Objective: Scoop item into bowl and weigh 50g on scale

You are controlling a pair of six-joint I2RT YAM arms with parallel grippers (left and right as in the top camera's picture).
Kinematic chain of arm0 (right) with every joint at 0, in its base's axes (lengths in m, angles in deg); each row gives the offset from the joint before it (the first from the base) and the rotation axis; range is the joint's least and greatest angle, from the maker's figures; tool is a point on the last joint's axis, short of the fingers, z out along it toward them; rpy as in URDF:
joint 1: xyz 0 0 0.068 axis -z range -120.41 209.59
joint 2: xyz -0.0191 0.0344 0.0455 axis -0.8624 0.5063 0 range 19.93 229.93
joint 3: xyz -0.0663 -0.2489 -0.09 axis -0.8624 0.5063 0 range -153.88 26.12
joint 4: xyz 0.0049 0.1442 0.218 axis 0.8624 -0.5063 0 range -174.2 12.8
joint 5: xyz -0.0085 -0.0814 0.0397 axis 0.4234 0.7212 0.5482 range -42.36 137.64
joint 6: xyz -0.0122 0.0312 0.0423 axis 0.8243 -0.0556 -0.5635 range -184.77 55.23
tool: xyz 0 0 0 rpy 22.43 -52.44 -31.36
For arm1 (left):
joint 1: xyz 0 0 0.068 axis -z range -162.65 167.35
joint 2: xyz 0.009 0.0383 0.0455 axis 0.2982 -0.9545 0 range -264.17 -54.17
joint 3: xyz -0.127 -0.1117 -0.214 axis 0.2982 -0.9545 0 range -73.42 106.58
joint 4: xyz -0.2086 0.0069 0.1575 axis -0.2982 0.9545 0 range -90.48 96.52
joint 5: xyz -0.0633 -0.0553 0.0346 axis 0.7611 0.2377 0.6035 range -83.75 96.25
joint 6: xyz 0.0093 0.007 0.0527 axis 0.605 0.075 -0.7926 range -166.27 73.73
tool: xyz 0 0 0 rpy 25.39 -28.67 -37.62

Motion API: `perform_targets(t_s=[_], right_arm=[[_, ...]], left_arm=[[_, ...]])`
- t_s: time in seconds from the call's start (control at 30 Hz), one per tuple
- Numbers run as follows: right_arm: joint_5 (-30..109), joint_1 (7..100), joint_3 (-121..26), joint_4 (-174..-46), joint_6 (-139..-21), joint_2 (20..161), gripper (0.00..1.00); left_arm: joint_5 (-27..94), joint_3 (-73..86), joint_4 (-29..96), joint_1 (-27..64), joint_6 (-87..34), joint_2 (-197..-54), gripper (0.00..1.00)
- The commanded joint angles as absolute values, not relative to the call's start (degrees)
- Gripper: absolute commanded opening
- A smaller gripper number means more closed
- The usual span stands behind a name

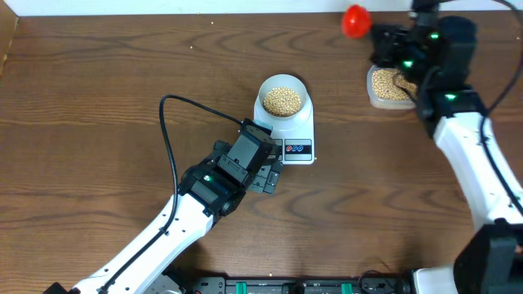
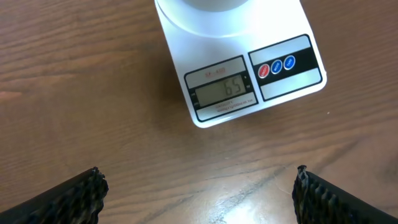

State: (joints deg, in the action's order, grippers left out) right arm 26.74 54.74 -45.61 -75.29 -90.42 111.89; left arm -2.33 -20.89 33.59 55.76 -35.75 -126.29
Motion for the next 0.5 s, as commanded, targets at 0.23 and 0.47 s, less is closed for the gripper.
perform_targets(t_s=[0.23, 0.47], right_arm=[[33.51, 49.78, -45.78, -59.90, -93.52, 121.75, 0.01], [22.93, 49.74, -47.99, -64.14, -86.03, 121.73, 0.01]], left_arm=[[-3.25, -20.87, 33.70, 55.78, -35.42, -126.07, 0.98], [-3.25, -20.87, 33.70, 55.78, -35.42, -126.07, 0.98]])
